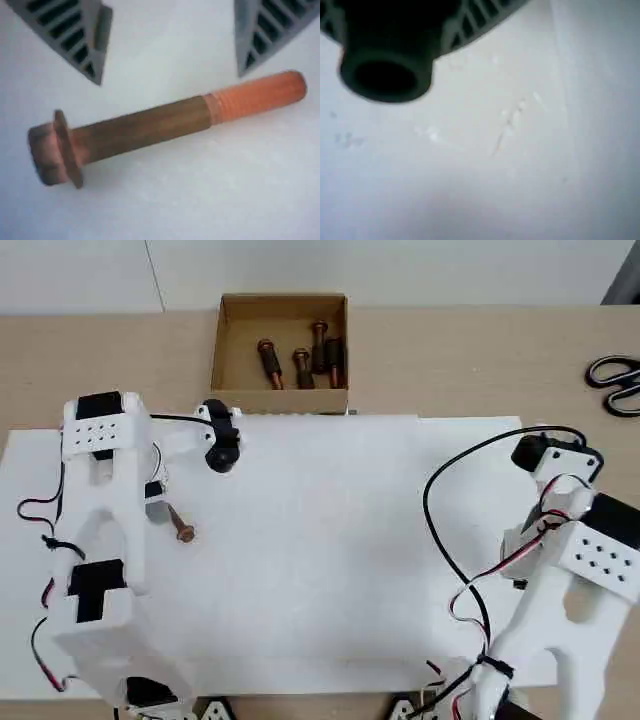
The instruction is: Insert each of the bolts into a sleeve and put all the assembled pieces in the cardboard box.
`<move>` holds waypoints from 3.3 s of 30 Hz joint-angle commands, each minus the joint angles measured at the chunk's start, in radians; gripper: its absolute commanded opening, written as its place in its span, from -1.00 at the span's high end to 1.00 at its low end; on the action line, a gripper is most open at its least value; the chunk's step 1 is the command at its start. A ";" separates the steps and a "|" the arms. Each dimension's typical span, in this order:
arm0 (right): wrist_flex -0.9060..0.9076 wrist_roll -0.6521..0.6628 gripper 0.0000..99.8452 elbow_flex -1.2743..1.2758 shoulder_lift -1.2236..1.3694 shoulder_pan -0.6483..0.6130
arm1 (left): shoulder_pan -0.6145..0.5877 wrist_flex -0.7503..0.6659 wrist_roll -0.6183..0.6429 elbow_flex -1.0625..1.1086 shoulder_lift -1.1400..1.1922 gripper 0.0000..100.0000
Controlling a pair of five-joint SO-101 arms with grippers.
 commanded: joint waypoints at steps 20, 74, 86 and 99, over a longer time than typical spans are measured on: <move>-0.012 0.006 0.99 -0.006 -0.030 0.010 | 0.097 -0.011 -0.585 0.008 0.124 0.66; 0.079 0.009 0.99 -0.098 -0.249 -0.361 | 0.261 0.193 0.153 -0.220 -0.189 0.99; 0.054 -0.107 0.99 0.080 -0.487 -0.464 | 0.318 0.193 0.925 -0.074 -0.497 0.99; -0.341 -0.396 1.00 0.482 -0.862 -0.570 | 0.336 -0.118 1.507 0.501 -1.019 0.99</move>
